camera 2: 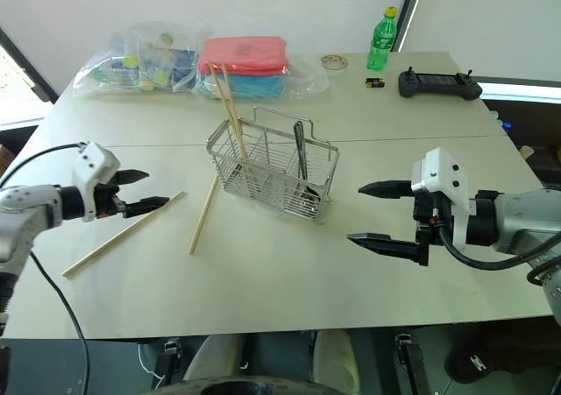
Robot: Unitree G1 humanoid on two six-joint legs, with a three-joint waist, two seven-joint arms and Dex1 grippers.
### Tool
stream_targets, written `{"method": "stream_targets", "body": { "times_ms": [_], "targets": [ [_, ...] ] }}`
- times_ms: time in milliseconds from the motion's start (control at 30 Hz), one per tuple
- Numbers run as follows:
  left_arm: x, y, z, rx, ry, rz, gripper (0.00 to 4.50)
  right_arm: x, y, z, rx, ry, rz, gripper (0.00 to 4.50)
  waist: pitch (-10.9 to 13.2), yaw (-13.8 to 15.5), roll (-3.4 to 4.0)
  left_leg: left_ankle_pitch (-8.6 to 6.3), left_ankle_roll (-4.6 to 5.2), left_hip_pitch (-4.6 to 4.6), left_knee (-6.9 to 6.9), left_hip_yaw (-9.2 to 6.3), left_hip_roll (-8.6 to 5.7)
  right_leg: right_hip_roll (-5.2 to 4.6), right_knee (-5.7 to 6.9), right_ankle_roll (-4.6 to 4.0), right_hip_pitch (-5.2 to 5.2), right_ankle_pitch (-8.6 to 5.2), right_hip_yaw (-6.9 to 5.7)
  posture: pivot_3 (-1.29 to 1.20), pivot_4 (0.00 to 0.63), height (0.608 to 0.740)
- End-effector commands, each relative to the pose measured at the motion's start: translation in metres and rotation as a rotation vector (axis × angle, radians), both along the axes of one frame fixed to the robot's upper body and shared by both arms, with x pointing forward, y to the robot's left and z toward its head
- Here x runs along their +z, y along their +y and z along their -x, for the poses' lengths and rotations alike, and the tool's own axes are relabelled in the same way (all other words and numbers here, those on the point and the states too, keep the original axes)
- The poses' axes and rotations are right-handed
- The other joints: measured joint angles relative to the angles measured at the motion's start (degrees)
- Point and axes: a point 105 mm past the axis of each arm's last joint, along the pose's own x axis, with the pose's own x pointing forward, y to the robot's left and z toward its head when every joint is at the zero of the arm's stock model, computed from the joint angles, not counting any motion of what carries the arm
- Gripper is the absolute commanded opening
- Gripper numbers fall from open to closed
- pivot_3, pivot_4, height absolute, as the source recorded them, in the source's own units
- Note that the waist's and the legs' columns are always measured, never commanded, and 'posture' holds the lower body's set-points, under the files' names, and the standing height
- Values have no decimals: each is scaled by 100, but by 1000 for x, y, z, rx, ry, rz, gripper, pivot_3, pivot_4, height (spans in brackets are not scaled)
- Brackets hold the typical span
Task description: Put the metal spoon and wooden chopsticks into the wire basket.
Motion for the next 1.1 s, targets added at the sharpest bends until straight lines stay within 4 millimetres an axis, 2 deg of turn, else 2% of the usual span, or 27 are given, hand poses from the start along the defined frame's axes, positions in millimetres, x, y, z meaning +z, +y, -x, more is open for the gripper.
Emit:
{"method": "stream_targets", "body": {
  "times_ms": [33,200,333,433,600,800,900,1100],
  "targets": [
    [-5,0,-11,-22,-19,-81,4500,11,4,1,3,-60,-14,4342,0,6,0,0,0,0,-2,0,1,1,0,0,0,0,-1,0,150,692],
    [-10,10,-40,20,27,-193,4500,7,9,13,61,-47,34,4342,0,29,-13,1,2,-11,1,-10,-9,4,1,5,-4,3,-11,0,150,692],
    [-11,7,-48,-28,50,-239,4500,3,10,18,77,-45,49,4342,-2,-1,-15,1,2,-8,1,-7,-13,-1,0,8,2,3,-10,0,150,692],
    [-16,1,-51,-63,72,-252,4500,2,12,15,55,-57,35,4342,-2,5,-15,0,2,-5,2,-4,-12,-3,1,7,2,2,-9,0,150,692],
    [-21,-6,-53,-70,104,-235,4500,1,14,12,42,-72,25,4342,-7,29,-13,0,2,-2,3,-9,-11,-5,3,10,8,3,-11,0,150,692],
    [-34,15,-52,166,256,-124,4500,1,16,12,36,-79,12,4342,-14,26,-5,1,2,5,6,-17,-20,-9,4,29,20,-4,-14,0,150,692],
    [-30,17,-46,182,284,-94,4500,0,16,12,29,-76,5,4342,-17,2,-6,1,2,10,5,-19,-16,-7,8,39,22,-12,-16,0,150,692],
    [-19,24,-29,149,310,-165,4500,0,16,9,26,-72,-8,4342,-17,-99,-6,0,2,5,-7,-15,-9,-1,12,32,5,6,-15,0,150,692]
  ]
}}
